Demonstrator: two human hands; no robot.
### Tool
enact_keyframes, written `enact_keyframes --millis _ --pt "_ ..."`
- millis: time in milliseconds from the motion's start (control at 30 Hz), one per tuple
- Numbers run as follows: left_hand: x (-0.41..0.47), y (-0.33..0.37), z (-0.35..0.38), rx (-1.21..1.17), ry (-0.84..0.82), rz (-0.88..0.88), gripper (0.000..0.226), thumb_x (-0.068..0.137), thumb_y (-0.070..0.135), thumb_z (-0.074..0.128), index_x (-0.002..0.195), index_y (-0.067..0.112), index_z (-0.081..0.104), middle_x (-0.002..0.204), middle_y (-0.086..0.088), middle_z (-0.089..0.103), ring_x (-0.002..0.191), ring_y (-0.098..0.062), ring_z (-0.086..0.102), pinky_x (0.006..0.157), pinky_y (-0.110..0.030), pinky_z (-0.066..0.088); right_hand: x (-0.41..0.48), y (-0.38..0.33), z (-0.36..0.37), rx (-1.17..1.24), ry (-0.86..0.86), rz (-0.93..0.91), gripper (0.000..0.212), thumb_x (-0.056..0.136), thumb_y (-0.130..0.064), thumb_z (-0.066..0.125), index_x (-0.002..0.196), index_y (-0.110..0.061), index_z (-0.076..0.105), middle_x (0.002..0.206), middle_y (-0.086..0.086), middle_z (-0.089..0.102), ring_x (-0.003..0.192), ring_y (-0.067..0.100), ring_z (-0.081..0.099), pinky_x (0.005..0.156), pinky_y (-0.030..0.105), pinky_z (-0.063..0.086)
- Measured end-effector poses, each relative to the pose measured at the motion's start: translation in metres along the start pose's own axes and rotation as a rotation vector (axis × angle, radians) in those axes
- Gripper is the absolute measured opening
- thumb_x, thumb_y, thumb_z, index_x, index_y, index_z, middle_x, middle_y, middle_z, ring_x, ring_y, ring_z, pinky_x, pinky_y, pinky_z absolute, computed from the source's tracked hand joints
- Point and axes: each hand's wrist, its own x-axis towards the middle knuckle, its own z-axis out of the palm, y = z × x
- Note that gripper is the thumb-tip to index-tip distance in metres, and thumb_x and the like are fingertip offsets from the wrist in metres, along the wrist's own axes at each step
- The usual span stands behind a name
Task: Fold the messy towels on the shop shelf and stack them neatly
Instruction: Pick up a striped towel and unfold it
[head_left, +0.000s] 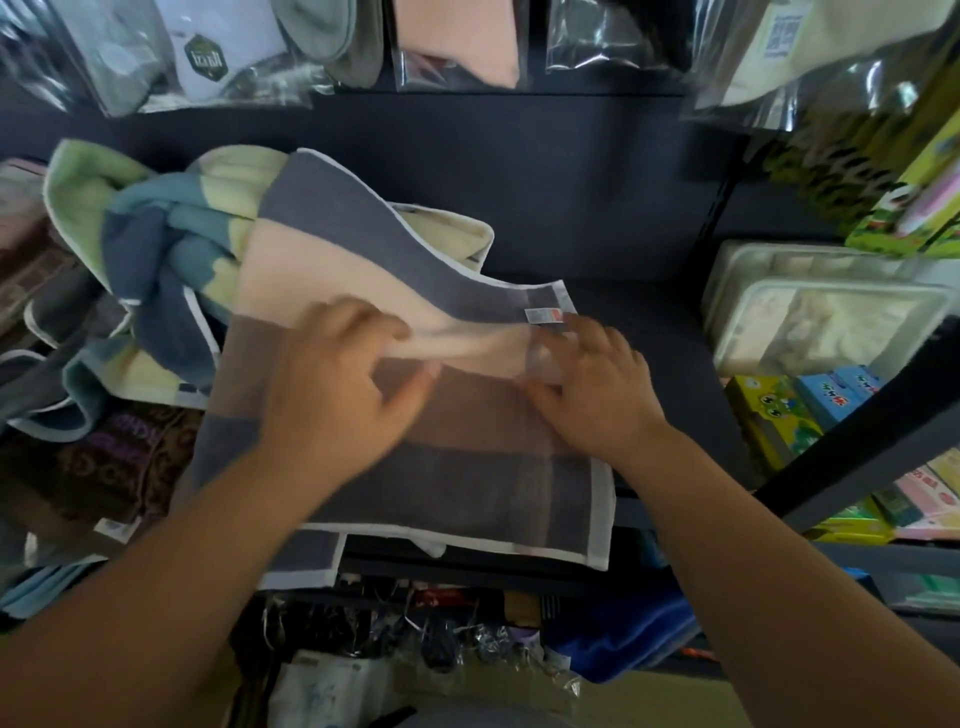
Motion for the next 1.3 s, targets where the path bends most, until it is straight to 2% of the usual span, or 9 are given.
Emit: enact_keyframes --millis 100,200,333,400,500,600,767,1067,1300 --pt "0.026 -0.043 -0.015 0.252 -0.089 -0.206 0.06 0.081 0.061 0.056 0.128 0.022 0.059 0.137 -0.012 0.05 0.122 -0.041 0.047 0.1 -0.053 0.04 0.003 -0.01 0.019 -0.07 -0.262 -0.099 0.071 0.095 -0.072 0.023 0.157 -0.044 0.007 0.169 -0.006 -0.007 0.155 0.023 -0.008 0.122 0.06 -0.001" --pt "0.027 -0.064 -0.016 0.287 -0.228 -0.355 0.067 0.083 0.064 0.056 0.142 0.033 0.045 0.155 -0.009 0.03 0.133 -0.043 0.036 0.107 -0.058 0.035 -0.005 -0.008 0.027 -0.084 -0.308 -0.085 0.074 0.093 -0.076 0.015 0.158 -0.044 0.001 0.168 -0.012 -0.012 0.155 0.018 -0.012 0.122 0.06 -0.004" --pt "0.009 -0.056 -0.016 0.076 -0.103 -0.336 0.043 0.086 0.048 0.068 0.115 0.016 0.066 0.135 -0.012 0.044 0.116 -0.032 0.052 0.098 -0.045 0.048 -0.029 -0.003 0.01 -0.02 -0.23 -0.068 0.068 0.09 -0.078 0.017 0.145 -0.047 0.039 0.16 -0.013 0.032 0.149 0.016 0.022 0.122 0.055 0.013" --pt "-0.002 -0.049 -0.02 -0.018 -0.018 -0.331 0.019 0.086 0.027 0.074 0.091 0.01 0.066 0.115 -0.011 0.053 0.09 -0.024 0.057 0.086 -0.034 0.048 -0.041 0.001 -0.001 0.023 -0.101 -0.029 0.063 0.09 -0.075 0.019 0.113 -0.038 0.065 0.12 -0.007 0.064 0.12 0.02 0.052 0.104 0.046 0.038" --pt "-0.017 -0.045 -0.028 -0.075 0.02 -0.338 0.016 0.08 0.004 0.074 0.078 0.012 0.06 0.084 -0.003 0.059 0.067 -0.012 0.048 0.067 -0.018 0.037 -0.04 0.013 -0.01 0.099 0.021 0.085 0.046 0.093 -0.062 0.04 0.085 -0.026 0.068 0.079 0.0 0.067 0.082 0.027 0.064 0.069 0.038 0.049" --pt "-0.032 -0.043 -0.033 -0.134 -0.068 -0.393 0.024 0.077 0.004 0.078 0.085 0.017 0.059 0.078 0.0 0.059 0.067 -0.006 0.052 0.063 -0.01 0.037 -0.026 0.026 -0.008 0.056 0.128 0.128 0.022 0.092 -0.046 0.059 0.102 -0.027 0.065 0.1 0.003 0.066 0.099 0.032 0.061 0.076 0.041 0.05" --pt "-0.031 -0.044 -0.033 -0.016 -0.257 -0.511 0.044 0.076 0.041 0.08 0.103 0.024 0.049 0.097 0.0 0.053 0.084 -0.022 0.055 0.072 -0.038 0.046 -0.017 0.035 0.017 -0.076 -0.019 0.234 0.058 0.1 -0.057 0.038 0.151 -0.029 0.039 0.153 0.001 0.04 0.139 0.032 0.037 0.114 0.053 0.029" --pt "0.053 -0.043 -0.008 0.196 -0.288 -0.184 0.065 0.089 0.038 0.067 0.148 0.03 0.041 0.136 -0.014 0.044 0.116 -0.041 0.045 0.097 -0.051 0.043 -0.028 0.043 0.014 -0.123 0.141 0.37 0.078 0.08 -0.083 0.047 0.122 -0.018 0.061 0.129 0.013 0.051 0.122 0.038 0.045 0.1 0.05 0.037" --pt "0.08 -0.042 -0.007 0.161 -0.338 -0.11 0.016 0.091 0.022 0.066 0.104 0.013 0.065 0.102 -0.011 0.055 0.096 -0.035 0.055 0.074 -0.04 0.043 -0.041 0.047 0.013 0.054 0.205 0.298 0.033 0.098 -0.047 0.047 0.107 -0.017 0.055 0.118 0.011 0.058 0.116 0.037 0.049 0.095 0.049 0.037"
